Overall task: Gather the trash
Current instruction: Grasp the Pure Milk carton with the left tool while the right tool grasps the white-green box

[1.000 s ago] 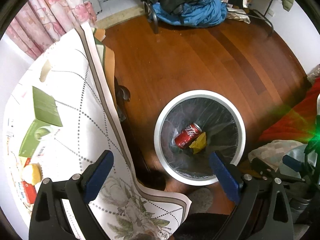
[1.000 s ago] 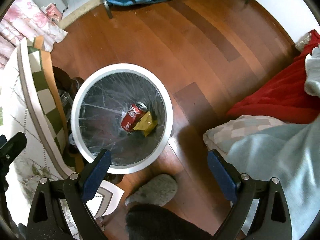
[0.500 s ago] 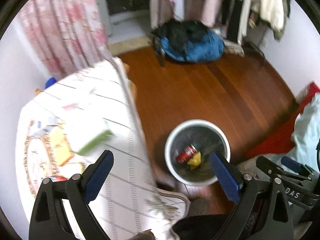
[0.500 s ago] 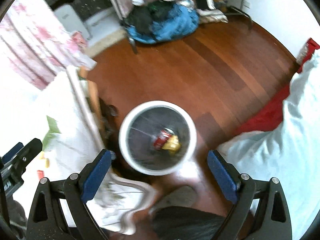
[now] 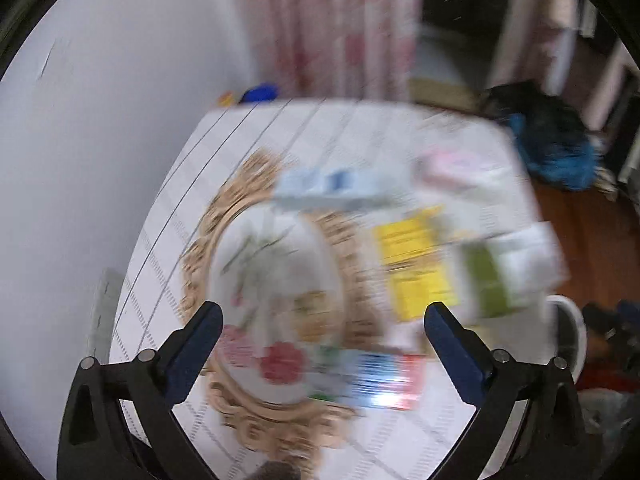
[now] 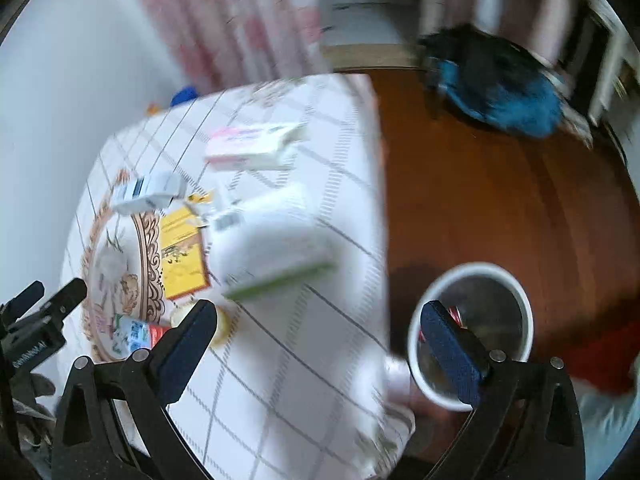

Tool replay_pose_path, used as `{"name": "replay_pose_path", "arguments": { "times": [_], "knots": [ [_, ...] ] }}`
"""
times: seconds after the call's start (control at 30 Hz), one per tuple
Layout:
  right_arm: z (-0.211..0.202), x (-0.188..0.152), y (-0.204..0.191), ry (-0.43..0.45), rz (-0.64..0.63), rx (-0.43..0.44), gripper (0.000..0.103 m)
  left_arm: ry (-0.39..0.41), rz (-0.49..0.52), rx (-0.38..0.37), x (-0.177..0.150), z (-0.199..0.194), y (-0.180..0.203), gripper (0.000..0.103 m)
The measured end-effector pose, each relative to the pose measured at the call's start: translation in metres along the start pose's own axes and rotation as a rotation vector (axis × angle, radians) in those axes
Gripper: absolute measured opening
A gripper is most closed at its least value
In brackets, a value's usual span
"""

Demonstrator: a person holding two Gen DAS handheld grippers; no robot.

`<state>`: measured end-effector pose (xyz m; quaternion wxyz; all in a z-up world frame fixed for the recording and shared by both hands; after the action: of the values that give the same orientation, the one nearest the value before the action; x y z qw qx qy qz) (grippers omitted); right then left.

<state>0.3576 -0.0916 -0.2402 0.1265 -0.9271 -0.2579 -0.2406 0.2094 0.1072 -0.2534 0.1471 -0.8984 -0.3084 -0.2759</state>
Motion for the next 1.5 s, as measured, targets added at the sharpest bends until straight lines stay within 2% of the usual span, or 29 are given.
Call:
{"name": "replay_pose_path", "arguments": {
  "times": [0.17, 0.33, 0.37, 0.5, 0.63, 0.73, 0.93, 1.2, 1.4, 1.43, 1.5],
  "knots": [
    [0.062, 0.012, -0.048, -0.087, -0.174, -0.079, 0.103, -0.088, -0.042, 0.056, -0.018, 0.052, -0.041, 0.103],
    [0.103, 0.009, -0.056, -0.18, -0.21, -0.135, 0.102, -0.121, -0.061, 0.027, -0.024, 0.069, -0.049, 0.103],
    [0.103, 0.006, -0.053, -0.179, -0.196, -0.137, 0.096, -0.121, -0.061, 0.017, -0.025, 0.068, -0.051, 0.103],
    [0.083, -0.003, -0.035, -0.157, -0.121, -0.098, 0.096, -0.114, -0.044, -0.062, -0.031, 0.047, -0.047, 0.103],
    [0.045, -0.035, -0.01, -0.136, -0.042, -0.09, 0.096, -0.109, -0.006, -0.146, -0.035, 0.019, -0.025, 0.103],
    [0.026, -0.063, 0.003, -0.145, 0.019, -0.09, 0.096, -0.1, 0.069, -0.204, -0.043, 0.003, 0.001, 0.103],
    [0.018, -0.104, 0.013, -0.186, 0.086, -0.102, 0.096, -0.146, 0.171, -0.184, -0.058, 0.02, 0.035, 0.103],
    [0.02, -0.111, -0.001, -0.18, 0.054, -0.138, 0.096, -0.22, 0.196, -0.134, -0.072, 0.053, 0.049, 0.103],
    [0.028, -0.108, -0.006, -0.186, 0.037, -0.141, 0.095, -0.203, 0.164, -0.146, -0.071, 0.058, 0.044, 0.102],
    [0.029, -0.109, -0.007, -0.184, 0.035, -0.14, 0.095, -0.19, 0.156, -0.151, -0.07, 0.057, 0.041, 0.094],
    [0.027, -0.11, -0.006, -0.177, 0.035, -0.139, 0.093, -0.16, 0.14, -0.143, -0.068, 0.055, 0.036, 0.091]
  ]
}}
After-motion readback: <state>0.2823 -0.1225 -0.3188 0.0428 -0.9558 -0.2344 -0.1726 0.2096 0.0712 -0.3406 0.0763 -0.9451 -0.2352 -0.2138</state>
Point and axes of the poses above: each gripper's, at about its wrist camera, not at the fingertips, and z roughly the way its jaws point, y to its right, x to its top, the point moved 1 cm from there along z, roughly the way its jaws point, and after that the axes turned 11 degrees about y, right-handed, at the moved point
